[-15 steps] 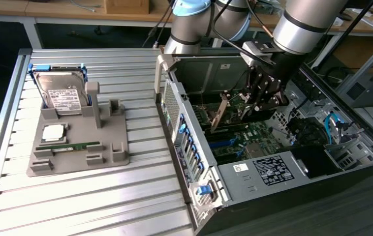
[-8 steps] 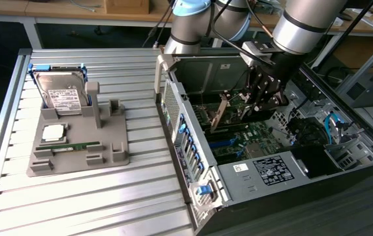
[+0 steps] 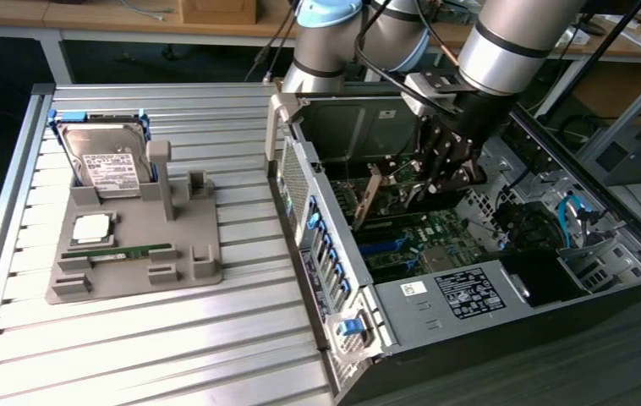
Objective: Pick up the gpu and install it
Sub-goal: 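Insert the gpu into the slot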
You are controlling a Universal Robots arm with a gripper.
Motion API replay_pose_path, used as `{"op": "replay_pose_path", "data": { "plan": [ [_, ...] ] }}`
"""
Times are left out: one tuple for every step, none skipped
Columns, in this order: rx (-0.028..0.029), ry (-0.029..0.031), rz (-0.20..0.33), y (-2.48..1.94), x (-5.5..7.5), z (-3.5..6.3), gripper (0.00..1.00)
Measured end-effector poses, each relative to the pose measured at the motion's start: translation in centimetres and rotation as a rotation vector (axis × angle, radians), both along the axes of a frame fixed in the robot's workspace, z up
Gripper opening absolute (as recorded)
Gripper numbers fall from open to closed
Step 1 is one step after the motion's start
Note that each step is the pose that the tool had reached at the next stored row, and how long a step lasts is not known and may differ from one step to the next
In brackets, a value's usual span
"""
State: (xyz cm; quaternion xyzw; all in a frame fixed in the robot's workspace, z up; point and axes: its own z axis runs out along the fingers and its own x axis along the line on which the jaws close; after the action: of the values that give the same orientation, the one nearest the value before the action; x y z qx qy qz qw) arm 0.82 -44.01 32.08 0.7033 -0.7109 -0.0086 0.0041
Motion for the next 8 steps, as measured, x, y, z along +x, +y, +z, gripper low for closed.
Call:
{"op": "replay_pose_path", "data": {
  "plan": [
    [0.0001,0.0000,0.000,-0.01,-0.14,-0.01,0.27],
    [0.0004,0.0000,0.000,-0.03,-0.37,-0.03,0.27],
    [0.0008,0.0000,0.000,-0.06,-0.49,-0.04,0.27],
    [0.0013,0.0000,0.000,-0.09,-0.56,-0.04,0.27],
    [0.0016,0.0000,0.000,-0.13,-0.69,-0.04,0.27],
    [0.0020,-0.0001,0.000,-0.19,-0.86,-0.05,0.27],
    [0.0021,0.0000,0.000,-0.23,-0.96,-0.06,0.27],
    [0.0022,-0.0001,0.000,-0.26,-1.05,-0.08,0.27]
  ]
}}
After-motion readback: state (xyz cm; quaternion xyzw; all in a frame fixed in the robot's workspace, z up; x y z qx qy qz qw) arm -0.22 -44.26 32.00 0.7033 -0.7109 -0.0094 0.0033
